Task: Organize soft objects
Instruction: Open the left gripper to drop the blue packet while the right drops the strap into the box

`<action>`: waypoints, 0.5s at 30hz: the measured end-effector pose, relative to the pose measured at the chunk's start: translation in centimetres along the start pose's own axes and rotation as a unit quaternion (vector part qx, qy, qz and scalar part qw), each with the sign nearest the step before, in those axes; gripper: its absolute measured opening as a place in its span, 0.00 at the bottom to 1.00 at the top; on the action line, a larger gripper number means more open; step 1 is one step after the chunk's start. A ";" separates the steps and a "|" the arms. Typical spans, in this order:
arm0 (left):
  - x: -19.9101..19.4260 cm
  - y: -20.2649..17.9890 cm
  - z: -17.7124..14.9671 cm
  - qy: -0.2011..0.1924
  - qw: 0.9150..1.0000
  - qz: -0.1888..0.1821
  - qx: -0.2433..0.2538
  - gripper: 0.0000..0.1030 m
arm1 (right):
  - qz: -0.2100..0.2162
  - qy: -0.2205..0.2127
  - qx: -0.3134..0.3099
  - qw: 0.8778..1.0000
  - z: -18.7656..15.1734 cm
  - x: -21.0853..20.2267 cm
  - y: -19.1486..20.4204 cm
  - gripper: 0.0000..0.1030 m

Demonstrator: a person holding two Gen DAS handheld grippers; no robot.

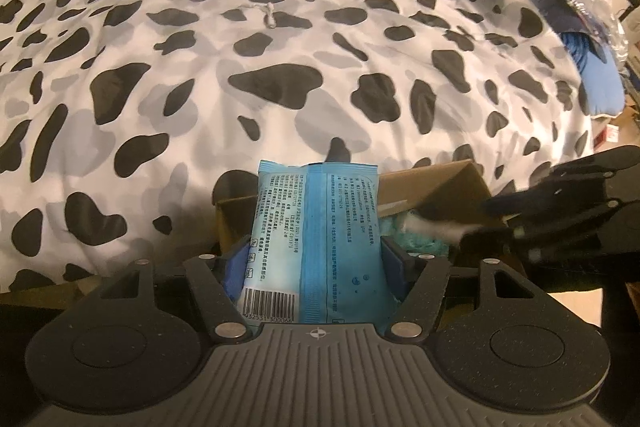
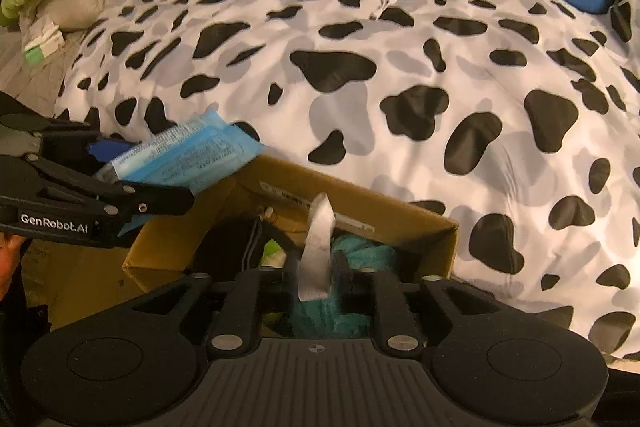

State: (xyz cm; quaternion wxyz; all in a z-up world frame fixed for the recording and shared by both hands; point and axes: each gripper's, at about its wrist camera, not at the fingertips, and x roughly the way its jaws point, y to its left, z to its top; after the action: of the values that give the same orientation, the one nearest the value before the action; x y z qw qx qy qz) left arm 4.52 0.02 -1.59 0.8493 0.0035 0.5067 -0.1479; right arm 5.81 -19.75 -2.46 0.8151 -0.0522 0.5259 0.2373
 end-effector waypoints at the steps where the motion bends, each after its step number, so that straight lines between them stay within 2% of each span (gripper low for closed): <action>1: 0.1 0.0 0.0 0.003 1.000 0.001 -0.001 0.63 | -0.002 0.001 -0.003 1.000 0.0 0.0 0.1 0.66; 6: 0.4 0.1 0.0 0.020 1.000 -0.001 -0.004 0.66 | -0.006 0.007 -0.008 1.000 0.0 0.2 0.2 0.93; 15: 0.7 0.1 0.0 0.034 0.999 0.001 -0.006 0.66 | -0.018 0.017 -0.014 1.000 0.1 0.4 0.2 1.00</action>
State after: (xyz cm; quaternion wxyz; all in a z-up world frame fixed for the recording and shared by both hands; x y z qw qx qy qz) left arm 4.89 -0.09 -2.20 0.8318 0.0038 0.5359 -0.1444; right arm 5.93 -19.40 -2.75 0.8094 -0.0767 0.5353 0.2291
